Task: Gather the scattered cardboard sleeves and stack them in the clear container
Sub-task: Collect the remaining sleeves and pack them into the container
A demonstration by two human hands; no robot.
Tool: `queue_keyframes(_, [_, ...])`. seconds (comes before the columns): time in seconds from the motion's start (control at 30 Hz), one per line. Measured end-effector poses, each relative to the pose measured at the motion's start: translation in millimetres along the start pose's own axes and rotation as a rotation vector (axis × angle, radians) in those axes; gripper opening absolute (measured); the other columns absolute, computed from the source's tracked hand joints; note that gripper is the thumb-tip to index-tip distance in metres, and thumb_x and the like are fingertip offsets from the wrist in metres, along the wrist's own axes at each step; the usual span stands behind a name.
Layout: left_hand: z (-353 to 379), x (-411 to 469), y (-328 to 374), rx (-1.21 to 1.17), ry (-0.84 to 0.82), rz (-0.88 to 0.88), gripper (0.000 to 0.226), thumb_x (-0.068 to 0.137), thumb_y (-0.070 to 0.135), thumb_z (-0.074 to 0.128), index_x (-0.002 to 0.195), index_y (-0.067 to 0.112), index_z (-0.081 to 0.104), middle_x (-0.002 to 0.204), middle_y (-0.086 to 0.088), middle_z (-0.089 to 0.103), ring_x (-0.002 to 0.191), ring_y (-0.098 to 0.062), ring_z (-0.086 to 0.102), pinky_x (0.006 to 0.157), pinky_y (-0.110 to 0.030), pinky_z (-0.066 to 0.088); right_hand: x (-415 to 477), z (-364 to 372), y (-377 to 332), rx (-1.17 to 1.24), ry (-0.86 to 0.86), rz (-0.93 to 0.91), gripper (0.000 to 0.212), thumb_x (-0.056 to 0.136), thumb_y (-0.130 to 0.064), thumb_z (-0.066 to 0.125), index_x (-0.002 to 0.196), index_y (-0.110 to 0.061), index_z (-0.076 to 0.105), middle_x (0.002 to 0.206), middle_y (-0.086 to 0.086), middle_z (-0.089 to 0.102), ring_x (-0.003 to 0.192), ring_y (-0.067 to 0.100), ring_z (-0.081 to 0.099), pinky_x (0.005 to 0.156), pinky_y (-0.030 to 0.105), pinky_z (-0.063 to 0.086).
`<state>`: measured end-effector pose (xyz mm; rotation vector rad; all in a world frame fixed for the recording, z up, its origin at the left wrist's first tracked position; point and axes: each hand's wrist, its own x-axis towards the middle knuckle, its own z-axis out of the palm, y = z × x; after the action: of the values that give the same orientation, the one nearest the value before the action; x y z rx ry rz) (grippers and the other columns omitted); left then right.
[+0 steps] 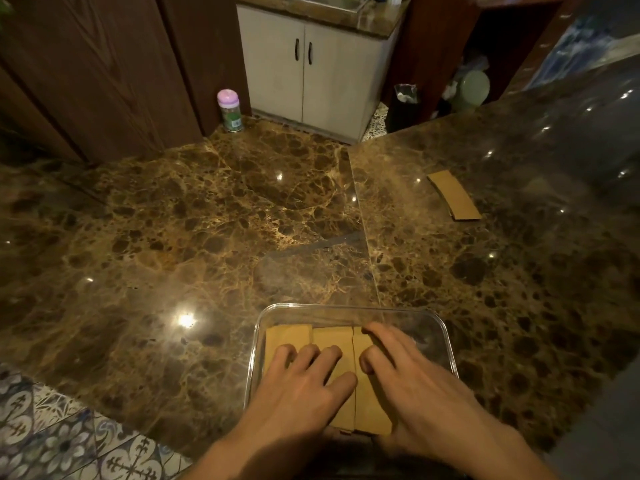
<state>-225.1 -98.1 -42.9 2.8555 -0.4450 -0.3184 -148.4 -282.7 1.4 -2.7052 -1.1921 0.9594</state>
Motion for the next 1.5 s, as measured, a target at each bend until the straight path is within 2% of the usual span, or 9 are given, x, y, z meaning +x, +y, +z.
queue_keyframes(0.13, [4.6,-0.4,0.4,0.052,-0.004,0.001,0.052,0.069,0.06,0.036,0.104,0.031,0.06,0.122,-0.002,0.066,0.101,-0.026,0.065,0.073,-0.044,0.052,-4.3,5.5,-0.7,-0.023,0.068,0.008,0.096,0.064,-0.084,0.041,0.141,-0.028,0.031,0.165,-0.004,-0.015,0.153,0.02,0.0,0.108,0.029,0.046])
queue_keyframes(0.4, [7.2,2.9,2.1,0.074,-0.061,0.038,0.071,0.048,0.059,0.081,0.111,0.033,0.06,0.122,0.0,0.066,0.096,-0.022,0.066,0.072,-0.041,0.053,-2.8,10.6,7.1,0.055,0.117,0.05,0.084,0.083,-0.056,0.072,0.149,-0.034,0.024,0.165,-0.005,0.001,0.152,0.02,0.011,0.118,0.032,0.035])
queue_keyframes(0.67, [5.1,4.1,0.5,0.144,-0.122,0.053,0.08,0.052,0.061,0.079,0.125,0.037,0.058,0.121,-0.003,0.068,0.092,-0.024,0.067,0.068,-0.044,0.053,-0.7,10.6,8.5,-0.019,0.07,0.056,0.097,0.083,-0.067,0.069,0.158,-0.031,0.017,0.171,-0.004,0.002,0.154,0.025,0.008,0.123,0.039,0.025])
queue_keyframes(0.8, [-2.8,11.6,-0.3,0.14,-0.198,0.06,0.065,0.058,0.071,0.055,0.115,0.04,0.064,0.107,-0.002,0.071,0.078,-0.024,0.068,0.057,-0.042,0.053,1.6,3.7,8.8,-0.041,0.083,0.041,0.094,0.081,-0.075,0.064,0.155,-0.028,0.029,0.165,-0.003,0.019,0.145,0.024,0.021,0.119,0.04,0.031])
queue_keyframes(0.97, [-30.8,34.1,0.4,0.117,-0.232,0.071,0.057,0.083,0.074,0.048,0.13,0.041,0.042,0.13,-0.001,0.046,0.118,-0.029,0.047,0.094,-0.047,0.036,-3.5,-20.1,24.6,0.166,0.261,0.038,0.081,0.067,-0.09,0.06,0.125,-0.033,0.069,0.133,-0.02,0.056,0.119,0.004,0.045,0.103,0.028,0.046])
queue_keyframes(1.1, [-72.0,60.2,-4.4,-0.117,-0.009,0.068,0.06,0.083,0.082,0.036,0.126,0.042,0.048,0.118,0.017,0.055,0.106,-0.008,0.054,0.088,-0.03,0.047,12.1,-49.5,71.1,0.515,0.731,0.284,0.041,0.072,-0.07,0.077,0.086,-0.031,0.074,0.077,-0.012,0.071,0.073,0.003,0.066,0.068,0.024,0.058])
queue_keyframes(1.17, [-89.2,85.8,-5.9,-0.185,0.11,0.063,0.048,0.087,0.076,0.041,0.116,0.04,0.055,0.103,0.021,0.061,0.089,0.001,0.057,0.074,-0.023,0.051,40.0,-63.9,113.9,0.544,0.843,0.448,0.031,0.08,-0.054,0.081,0.094,-0.026,0.076,0.084,-0.007,0.075,0.08,0.01,0.07,0.076,0.031,0.06])
queue_keyframes(1.3, [-98.2,165.1,-15.5,-0.197,0.24,0.032,0.038,0.089,0.065,0.051,0.111,0.037,0.062,0.1,0.017,0.067,0.087,-0.002,0.061,0.071,-0.026,0.052,102.9,-84.0,202.3,0.432,0.793,0.669,0.06,0.085,-0.049,0.078,0.134,-0.018,0.064,0.122,0.009,0.075,0.113,0.029,0.07,0.098,0.044,0.056])
queue_keyframes(1.5, [-80.7,272.2,-32.3,-0.336,0.045,-0.075,0.036,0.089,0.049,0.065,0.117,0.027,0.067,0.112,0.005,0.073,0.099,-0.015,0.066,0.084,-0.033,0.055,148.1,-104.5,258.7,0.423,0.813,0.738,0.087,0.079,-0.058,0.079,0.144,-0.009,0.049,0.136,0.017,0.065,0.127,0.037,0.06,0.105,0.044,0.051])
